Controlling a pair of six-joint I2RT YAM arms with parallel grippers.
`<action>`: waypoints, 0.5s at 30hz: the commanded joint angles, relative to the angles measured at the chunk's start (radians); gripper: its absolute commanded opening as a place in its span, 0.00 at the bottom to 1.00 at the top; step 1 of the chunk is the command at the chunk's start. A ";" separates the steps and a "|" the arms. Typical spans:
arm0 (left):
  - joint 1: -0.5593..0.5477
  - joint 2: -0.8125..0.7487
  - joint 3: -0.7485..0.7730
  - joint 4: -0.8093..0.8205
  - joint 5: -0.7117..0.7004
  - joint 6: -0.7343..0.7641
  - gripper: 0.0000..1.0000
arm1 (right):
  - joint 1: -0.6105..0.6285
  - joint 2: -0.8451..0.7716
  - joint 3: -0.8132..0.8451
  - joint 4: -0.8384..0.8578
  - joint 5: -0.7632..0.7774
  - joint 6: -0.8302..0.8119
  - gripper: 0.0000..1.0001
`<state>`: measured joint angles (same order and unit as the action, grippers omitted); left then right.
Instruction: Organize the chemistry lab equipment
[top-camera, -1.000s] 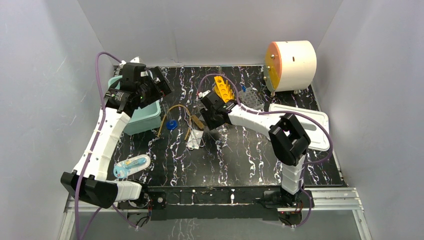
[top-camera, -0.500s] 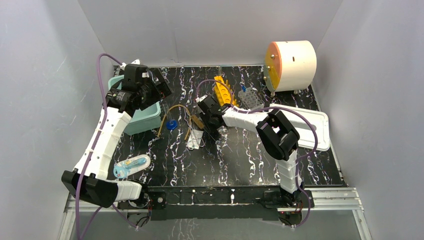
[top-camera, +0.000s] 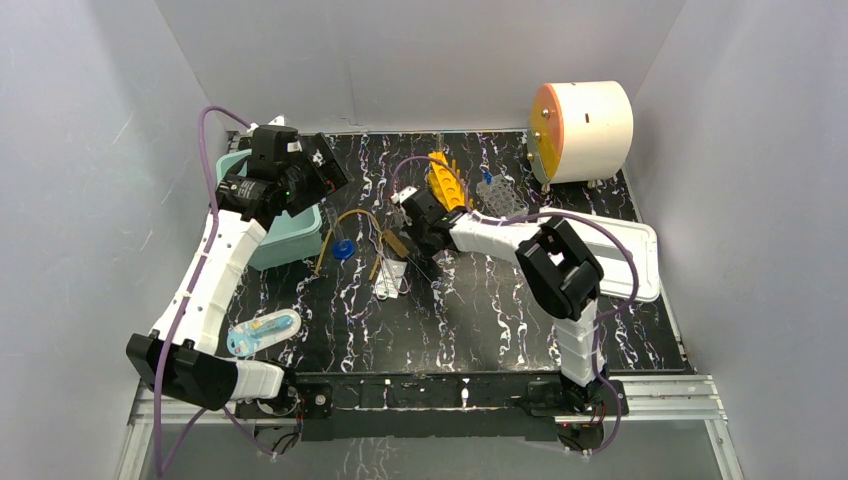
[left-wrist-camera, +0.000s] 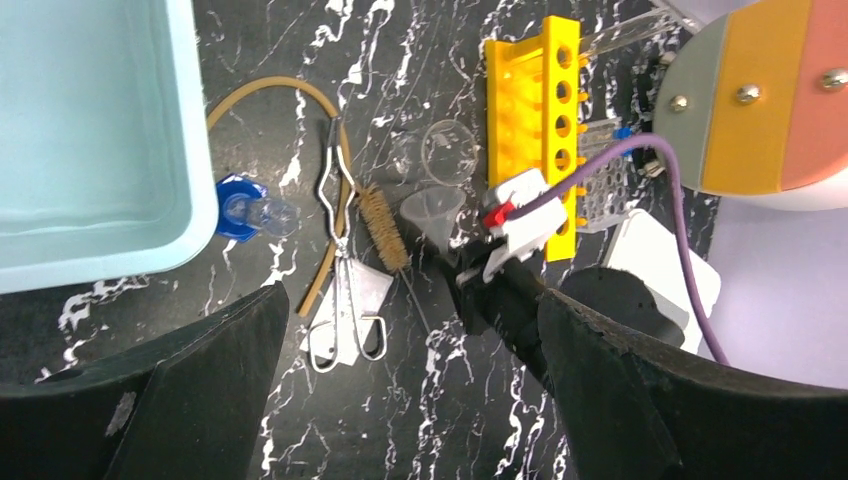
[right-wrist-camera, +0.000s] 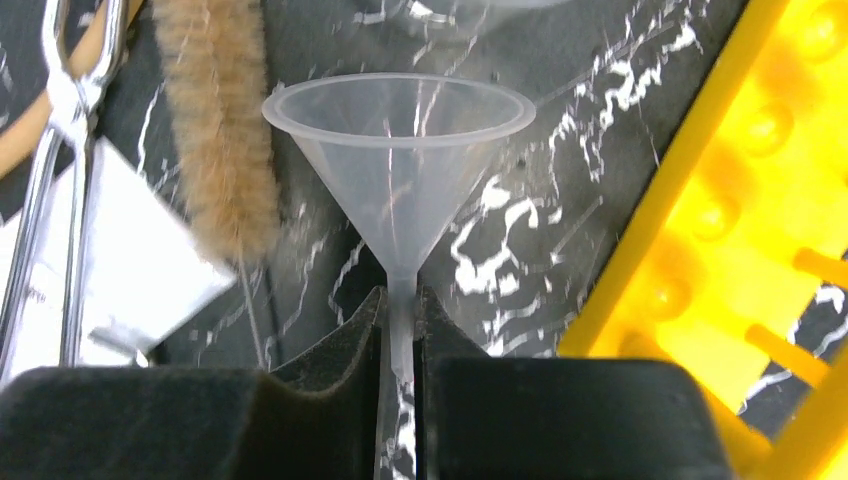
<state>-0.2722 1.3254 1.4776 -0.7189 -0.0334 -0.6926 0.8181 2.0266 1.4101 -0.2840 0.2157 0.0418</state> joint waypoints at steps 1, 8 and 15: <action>-0.002 -0.042 -0.024 0.083 0.070 -0.017 0.95 | -0.004 -0.178 -0.042 0.012 -0.043 -0.040 0.05; -0.002 -0.068 -0.063 0.173 0.161 -0.059 0.95 | -0.015 -0.383 -0.115 0.080 -0.241 0.042 0.02; -0.002 -0.129 -0.169 0.400 0.312 -0.110 0.95 | -0.102 -0.449 -0.049 0.196 -0.508 0.246 0.03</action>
<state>-0.2722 1.2541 1.3552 -0.4923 0.1509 -0.7681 0.7715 1.6001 1.3041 -0.1989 -0.0937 0.1417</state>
